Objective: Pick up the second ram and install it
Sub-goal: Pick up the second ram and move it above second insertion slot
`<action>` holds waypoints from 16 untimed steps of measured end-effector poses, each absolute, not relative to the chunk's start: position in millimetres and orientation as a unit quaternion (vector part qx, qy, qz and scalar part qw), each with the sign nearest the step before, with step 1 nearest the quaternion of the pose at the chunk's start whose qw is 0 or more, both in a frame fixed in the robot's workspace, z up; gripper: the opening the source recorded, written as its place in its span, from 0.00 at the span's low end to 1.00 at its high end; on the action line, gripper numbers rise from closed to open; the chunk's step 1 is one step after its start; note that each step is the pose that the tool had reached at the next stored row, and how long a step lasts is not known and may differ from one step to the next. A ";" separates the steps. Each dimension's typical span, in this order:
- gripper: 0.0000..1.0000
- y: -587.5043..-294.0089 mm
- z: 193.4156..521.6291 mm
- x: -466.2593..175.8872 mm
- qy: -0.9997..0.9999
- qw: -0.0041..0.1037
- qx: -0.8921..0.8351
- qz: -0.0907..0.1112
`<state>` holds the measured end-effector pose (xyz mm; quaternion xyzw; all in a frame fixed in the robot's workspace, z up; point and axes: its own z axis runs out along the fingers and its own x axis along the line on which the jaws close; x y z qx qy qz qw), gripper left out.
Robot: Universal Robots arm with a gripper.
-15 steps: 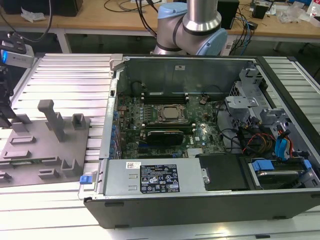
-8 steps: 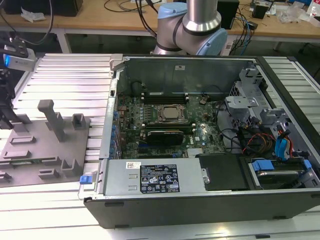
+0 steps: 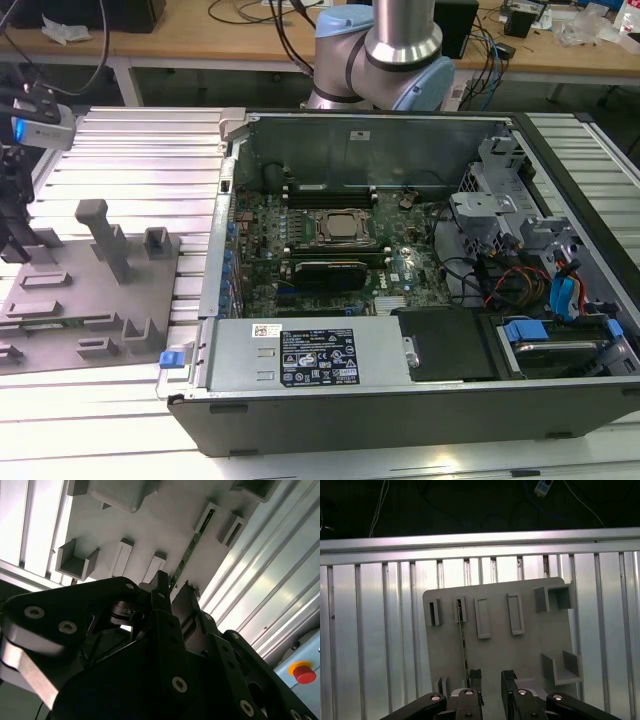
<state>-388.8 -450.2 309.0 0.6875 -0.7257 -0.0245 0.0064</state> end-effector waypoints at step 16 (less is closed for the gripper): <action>0.30 -450.2 290.5 -388.8 -0.726 0.006 0.688 -0.024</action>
